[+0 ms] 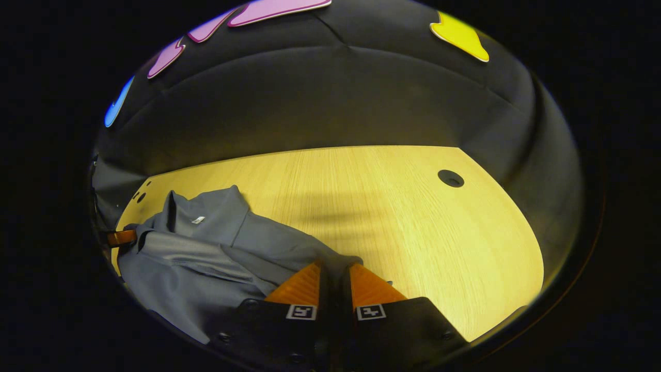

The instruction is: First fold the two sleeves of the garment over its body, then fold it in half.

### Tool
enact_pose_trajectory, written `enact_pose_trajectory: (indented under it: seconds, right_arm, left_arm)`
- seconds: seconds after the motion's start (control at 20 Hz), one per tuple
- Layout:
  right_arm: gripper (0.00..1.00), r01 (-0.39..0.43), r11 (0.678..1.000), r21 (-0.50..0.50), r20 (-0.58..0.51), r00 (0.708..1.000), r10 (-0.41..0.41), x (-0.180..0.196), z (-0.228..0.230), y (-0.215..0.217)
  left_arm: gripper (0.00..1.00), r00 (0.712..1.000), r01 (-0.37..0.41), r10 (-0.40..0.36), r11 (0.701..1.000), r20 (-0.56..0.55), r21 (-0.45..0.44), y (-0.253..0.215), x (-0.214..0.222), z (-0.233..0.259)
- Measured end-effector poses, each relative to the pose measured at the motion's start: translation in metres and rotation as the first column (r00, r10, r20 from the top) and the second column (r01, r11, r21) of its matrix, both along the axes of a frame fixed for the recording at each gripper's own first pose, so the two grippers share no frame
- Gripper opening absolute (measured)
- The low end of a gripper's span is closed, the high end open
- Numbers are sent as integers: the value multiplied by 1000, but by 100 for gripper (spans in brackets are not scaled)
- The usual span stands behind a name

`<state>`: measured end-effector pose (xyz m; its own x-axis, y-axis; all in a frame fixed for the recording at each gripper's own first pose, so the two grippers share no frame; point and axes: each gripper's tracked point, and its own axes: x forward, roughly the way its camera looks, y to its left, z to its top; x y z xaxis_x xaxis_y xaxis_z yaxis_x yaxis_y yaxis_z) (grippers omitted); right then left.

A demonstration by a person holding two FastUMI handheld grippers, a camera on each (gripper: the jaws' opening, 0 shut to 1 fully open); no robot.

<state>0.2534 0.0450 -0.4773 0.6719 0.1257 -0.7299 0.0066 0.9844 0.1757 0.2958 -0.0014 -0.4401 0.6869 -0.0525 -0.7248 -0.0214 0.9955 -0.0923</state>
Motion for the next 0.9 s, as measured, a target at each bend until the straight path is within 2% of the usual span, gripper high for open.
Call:
enact_pose_trajectory:
  seconds: [0.05,0.1,0.15,0.2,0.25,0.3,0.35,0.4,0.45,0.5,0.6,0.75,0.9]
  right_arm:
    - [18,-7,1000,-1,9,1000,7,1,0,-1]
    - [37,-19,1000,6,15,1000,18,0,4,-1]
    - [30,-29,1000,10,18,999,28,-2,8,-3]
    - [47,-32,999,5,15,999,32,-4,11,-8]
    - [47,-30,1000,6,14,999,30,-6,14,-10]
    - [65,-30,999,9,16,999,30,-8,19,-12]
    - [70,-34,999,13,27,999,33,-10,26,-12]
    - [84,-39,999,10,40,998,38,-12,34,-12]
    - [84,-45,999,12,53,998,44,-15,44,-12]
    - [84,-51,999,17,68,996,49,-17,53,-11]
    - [85,-58,998,33,95,994,55,-24,73,-6]
    - [84,-79,996,42,128,989,73,-40,101,6]
    - [84,-84,995,49,149,986,76,-55,124,15]
  left_arm:
    - [7,1000,1,-1,1000,17,-12,0,2,6]
    - [13,999,-4,5,1000,31,-22,1,2,10]
    - [14,999,-14,15,999,45,-32,2,2,16]
    - [16,998,-20,23,999,57,-40,2,0,22]
    - [22,997,-22,26,998,69,-54,1,-1,28]
    - [31,997,-26,30,998,77,-53,1,-4,32]
    - [37,996,-27,31,999,83,-44,2,-9,36]
    - [51,995,-23,26,999,94,-33,2,-13,39]
    - [64,994,-16,18,1000,108,-19,1,-17,45]
    - [71,992,-2,5,1000,124,-18,-2,-20,50]
    - [77,989,46,-37,997,144,-59,-18,-29,63]
    - [79,983,71,-61,996,174,-55,-22,-41,85]
    - [82,978,106,-82,988,189,-115,-36,-57,104]
